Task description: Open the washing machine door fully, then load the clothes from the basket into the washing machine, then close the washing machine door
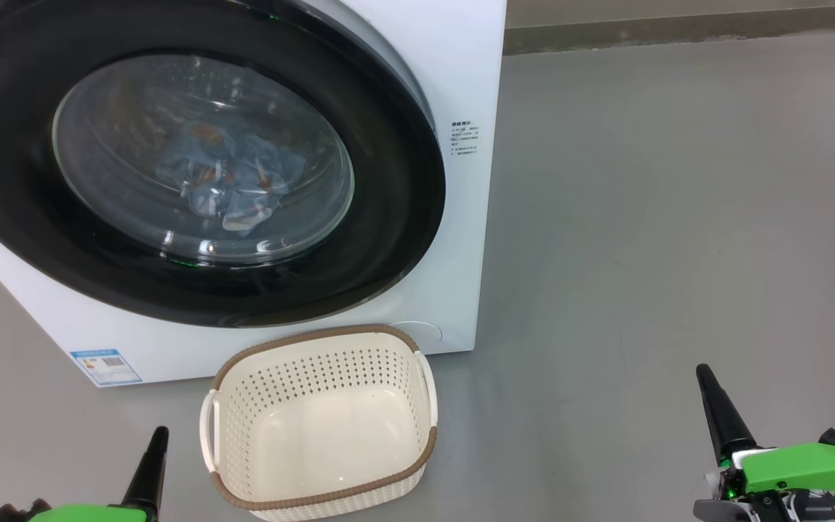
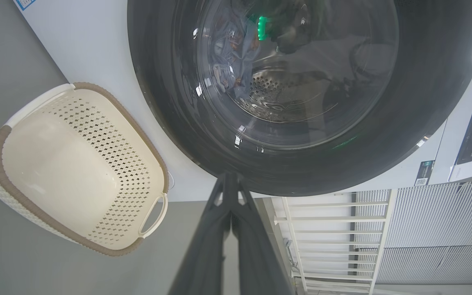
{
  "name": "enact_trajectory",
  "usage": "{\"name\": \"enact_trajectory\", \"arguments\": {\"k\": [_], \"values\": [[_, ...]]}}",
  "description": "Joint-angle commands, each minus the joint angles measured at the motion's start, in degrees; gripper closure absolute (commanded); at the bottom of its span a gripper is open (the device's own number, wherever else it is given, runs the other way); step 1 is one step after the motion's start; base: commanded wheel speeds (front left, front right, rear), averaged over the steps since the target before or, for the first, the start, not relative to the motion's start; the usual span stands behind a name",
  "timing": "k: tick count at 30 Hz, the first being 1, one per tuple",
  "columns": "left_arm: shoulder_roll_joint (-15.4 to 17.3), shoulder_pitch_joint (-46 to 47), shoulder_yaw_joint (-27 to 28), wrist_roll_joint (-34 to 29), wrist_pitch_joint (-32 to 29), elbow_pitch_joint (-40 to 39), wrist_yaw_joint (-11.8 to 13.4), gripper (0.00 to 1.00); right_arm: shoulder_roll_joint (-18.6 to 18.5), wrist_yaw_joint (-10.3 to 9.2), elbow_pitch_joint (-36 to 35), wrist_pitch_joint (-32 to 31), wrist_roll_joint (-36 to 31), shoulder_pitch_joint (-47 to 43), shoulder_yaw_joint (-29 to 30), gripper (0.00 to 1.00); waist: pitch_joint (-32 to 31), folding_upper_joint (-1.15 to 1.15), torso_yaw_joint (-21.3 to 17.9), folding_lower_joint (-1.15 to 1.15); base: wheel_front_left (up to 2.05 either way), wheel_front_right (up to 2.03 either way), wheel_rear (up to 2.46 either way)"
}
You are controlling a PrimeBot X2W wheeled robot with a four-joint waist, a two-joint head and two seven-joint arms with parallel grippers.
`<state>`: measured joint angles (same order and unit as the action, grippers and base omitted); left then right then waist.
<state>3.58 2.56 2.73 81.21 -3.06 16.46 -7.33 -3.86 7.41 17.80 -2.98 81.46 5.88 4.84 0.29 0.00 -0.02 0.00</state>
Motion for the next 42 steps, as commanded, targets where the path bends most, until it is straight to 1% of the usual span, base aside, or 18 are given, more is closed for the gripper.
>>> {"name": "enact_trajectory", "arguments": {"k": [1,19,42], "values": [[0.6,2.6,2.0,1.3,-0.4,-1.7,-0.1,1.00,-0.1,0.09,-1.9,-0.4,1.3,0.6,-0.6,1.00,0.0,0.00,0.0,0.00,0.00,0.00,0.00],[-0.7,3.6,3.8,10.7,-3.4,-2.4,-0.2,1.00,1.0,0.08,-3.7,-3.5,10.4,0.3,1.7,1.00,-0.1,0.00,0.0,0.00,0.00,0.00,0.00],[-0.7,3.6,3.9,10.9,-3.5,-2.4,-0.2,1.00,1.0,0.08,-3.8,-3.5,10.7,0.3,1.7,1.00,-0.1,0.00,0.0,0.00,0.00,0.00,0.00]]}}
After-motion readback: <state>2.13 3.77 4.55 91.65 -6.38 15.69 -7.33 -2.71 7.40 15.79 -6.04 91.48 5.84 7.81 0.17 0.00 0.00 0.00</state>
